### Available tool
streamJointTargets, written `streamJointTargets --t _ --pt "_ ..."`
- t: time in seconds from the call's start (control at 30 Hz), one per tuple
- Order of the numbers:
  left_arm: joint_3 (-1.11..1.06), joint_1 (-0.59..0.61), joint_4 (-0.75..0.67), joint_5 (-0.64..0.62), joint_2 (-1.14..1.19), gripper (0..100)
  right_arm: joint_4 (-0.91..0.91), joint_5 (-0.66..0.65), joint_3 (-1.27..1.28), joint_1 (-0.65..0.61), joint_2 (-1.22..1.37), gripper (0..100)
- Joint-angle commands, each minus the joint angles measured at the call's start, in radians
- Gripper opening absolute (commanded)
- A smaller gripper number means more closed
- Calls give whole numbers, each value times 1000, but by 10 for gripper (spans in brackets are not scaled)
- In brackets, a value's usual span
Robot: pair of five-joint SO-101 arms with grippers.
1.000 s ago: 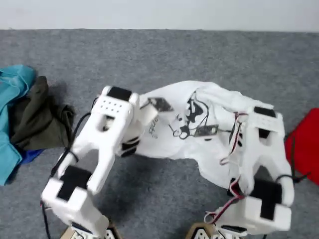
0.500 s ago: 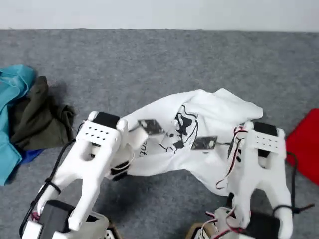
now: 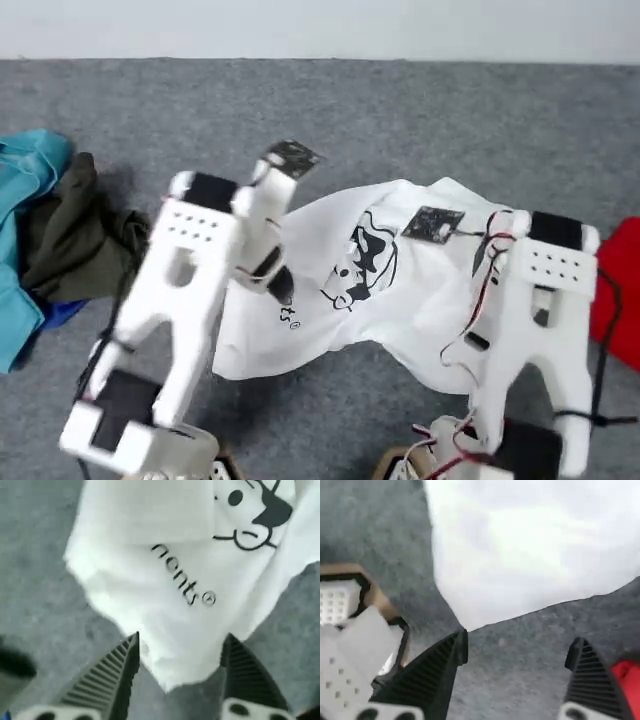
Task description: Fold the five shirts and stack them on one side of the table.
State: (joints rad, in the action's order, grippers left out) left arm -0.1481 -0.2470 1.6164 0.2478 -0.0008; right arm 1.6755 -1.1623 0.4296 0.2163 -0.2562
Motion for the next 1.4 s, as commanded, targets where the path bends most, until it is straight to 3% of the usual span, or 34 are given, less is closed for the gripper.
streamJointTargets --t 0.0,0.17,0.6,0.67,0.83,1.0,1.2,1.37 --pt "102 -83 -64 -15 153 221 -16 44 -72 -4 54 324" --pt "269 -114 -107 -92 324 221 22 43 -164 -4 111 324" --pt "590 -118 -87 -89 678 216 19 44 -210 -4 205 324" --pt "619 -115 -64 -64 703 192 12 46 -210 -4 219 324" --pt "674 -109 -35 97 747 7 12 48 -210 -5 262 324" --pt "713 -106 18 130 750 12 12 49 -210 -4 282 324" --pt "984 21 25 132 761 12 22 51 -206 7 274 324" --pt "1102 222 -166 129 807 13 22 72 -204 67 274 324"
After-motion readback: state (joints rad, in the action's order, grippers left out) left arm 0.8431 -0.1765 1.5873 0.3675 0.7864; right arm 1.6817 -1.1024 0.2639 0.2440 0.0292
